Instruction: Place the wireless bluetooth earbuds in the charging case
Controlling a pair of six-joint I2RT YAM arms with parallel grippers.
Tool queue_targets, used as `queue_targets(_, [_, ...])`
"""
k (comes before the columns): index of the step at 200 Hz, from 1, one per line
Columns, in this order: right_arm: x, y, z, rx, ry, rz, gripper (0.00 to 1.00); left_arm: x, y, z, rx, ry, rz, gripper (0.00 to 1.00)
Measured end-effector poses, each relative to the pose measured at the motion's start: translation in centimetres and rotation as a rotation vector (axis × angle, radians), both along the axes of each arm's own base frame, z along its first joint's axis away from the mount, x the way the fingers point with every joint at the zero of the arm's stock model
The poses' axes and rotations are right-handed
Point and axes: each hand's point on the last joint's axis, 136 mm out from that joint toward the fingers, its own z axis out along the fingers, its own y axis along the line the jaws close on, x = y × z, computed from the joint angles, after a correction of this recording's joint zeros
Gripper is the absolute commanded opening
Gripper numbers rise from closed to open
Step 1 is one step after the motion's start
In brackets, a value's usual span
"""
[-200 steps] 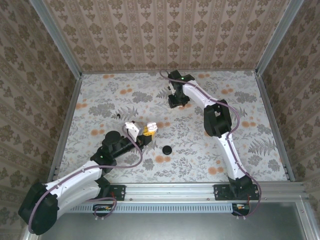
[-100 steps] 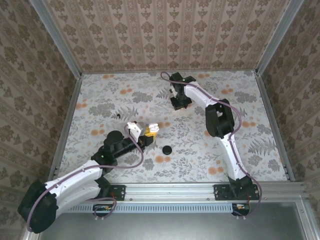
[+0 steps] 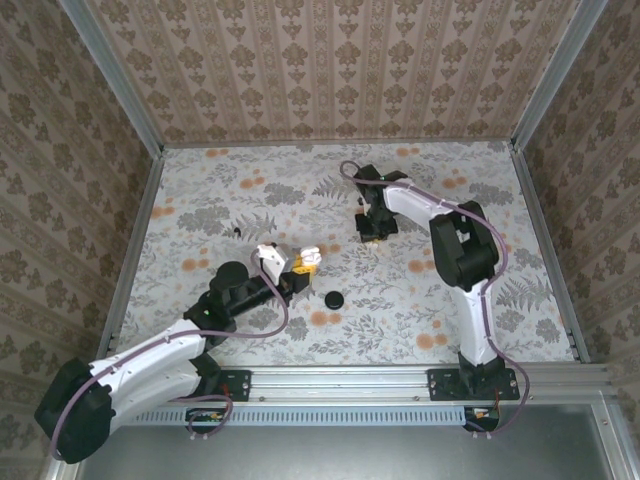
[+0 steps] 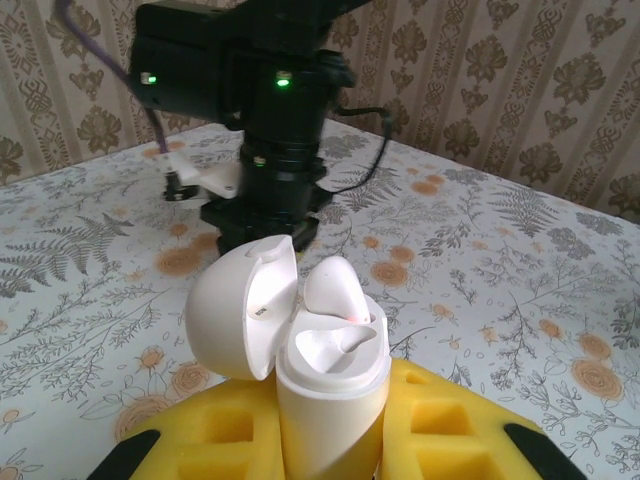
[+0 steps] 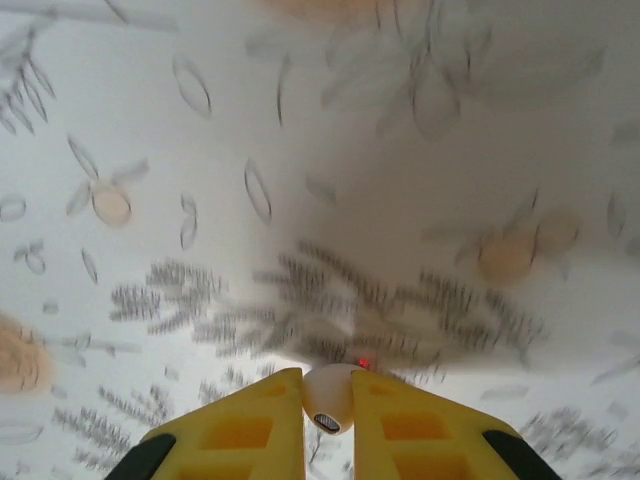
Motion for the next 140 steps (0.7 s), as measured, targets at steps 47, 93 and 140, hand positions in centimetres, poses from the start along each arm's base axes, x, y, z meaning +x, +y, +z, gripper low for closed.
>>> queue_targets(47, [-3.1, 1.2, -0.1, 0.091, 0.036, -0.090, 0.19, -0.3, -0.5, -0.9, 0.022, 0.023, -0.020, 0.00])
queue_targets(93, [-3.0, 1.9, 0.2, 0.120, 0.038, -0.109, 0.36, -0.7, -0.9, -1.0, 0.024, 0.025, -0.038, 0.00])
queue_targets(140, [-1.4, 1.8, 2.2, 0.162, -0.011, -0.098, 0.37, -0.9, -1.1, -0.7, 0.021, 0.020, -0.043, 0.00])
